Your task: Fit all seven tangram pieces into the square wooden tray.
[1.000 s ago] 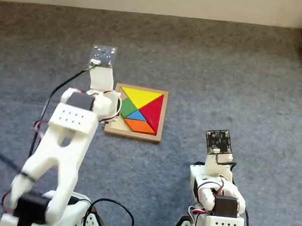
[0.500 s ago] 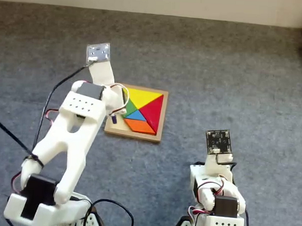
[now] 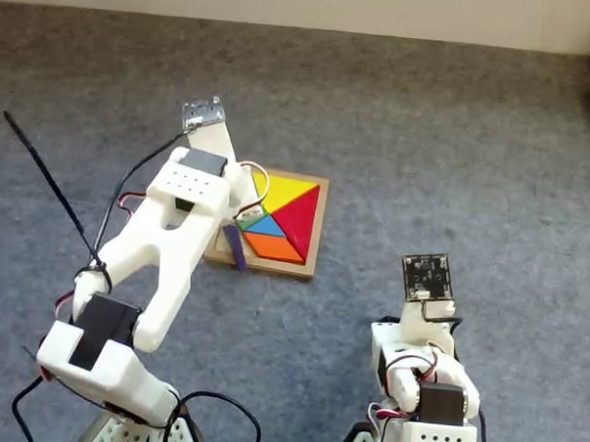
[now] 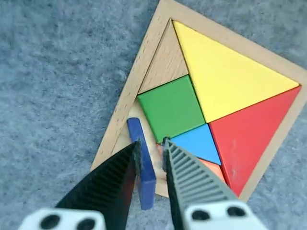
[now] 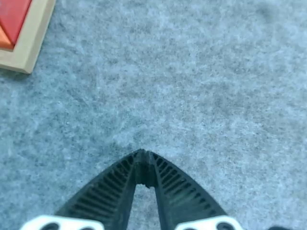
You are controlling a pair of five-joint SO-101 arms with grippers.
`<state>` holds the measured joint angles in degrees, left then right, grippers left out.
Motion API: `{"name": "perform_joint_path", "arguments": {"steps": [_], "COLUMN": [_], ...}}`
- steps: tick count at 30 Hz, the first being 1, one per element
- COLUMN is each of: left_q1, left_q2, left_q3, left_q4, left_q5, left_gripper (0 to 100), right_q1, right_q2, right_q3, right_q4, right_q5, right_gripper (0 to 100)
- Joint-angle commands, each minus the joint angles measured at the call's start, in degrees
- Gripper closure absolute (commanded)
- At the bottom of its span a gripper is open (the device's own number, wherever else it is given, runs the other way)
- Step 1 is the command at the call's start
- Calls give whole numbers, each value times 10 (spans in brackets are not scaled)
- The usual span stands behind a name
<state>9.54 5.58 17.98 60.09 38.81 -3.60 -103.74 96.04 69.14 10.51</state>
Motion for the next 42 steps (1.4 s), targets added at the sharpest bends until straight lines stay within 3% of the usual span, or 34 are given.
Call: {"name": "perform_joint_path", "arguments": {"steps": [1, 14, 22, 39, 42], "left_q1": [7, 5, -58, -14, -14], "left_q2": [-5, -4, 0, -3, 0], "left_q3": [-33, -9, -6, -6, -29], "left_q4": [6, 69, 90, 81, 81], "left_q5": [5, 1, -33, -37, 1], "left_gripper": [902, 902, 902, 903, 938], "right_q1": [7, 7, 7, 7, 7], "right_q2": [7, 7, 7, 7, 7], "right_q3": [82, 82, 82, 82, 82], "right_q4": [5, 5, 5, 5, 5], "right_q5": [0, 0, 0, 0, 0], "right_gripper": [982, 982, 982, 982, 982]}}
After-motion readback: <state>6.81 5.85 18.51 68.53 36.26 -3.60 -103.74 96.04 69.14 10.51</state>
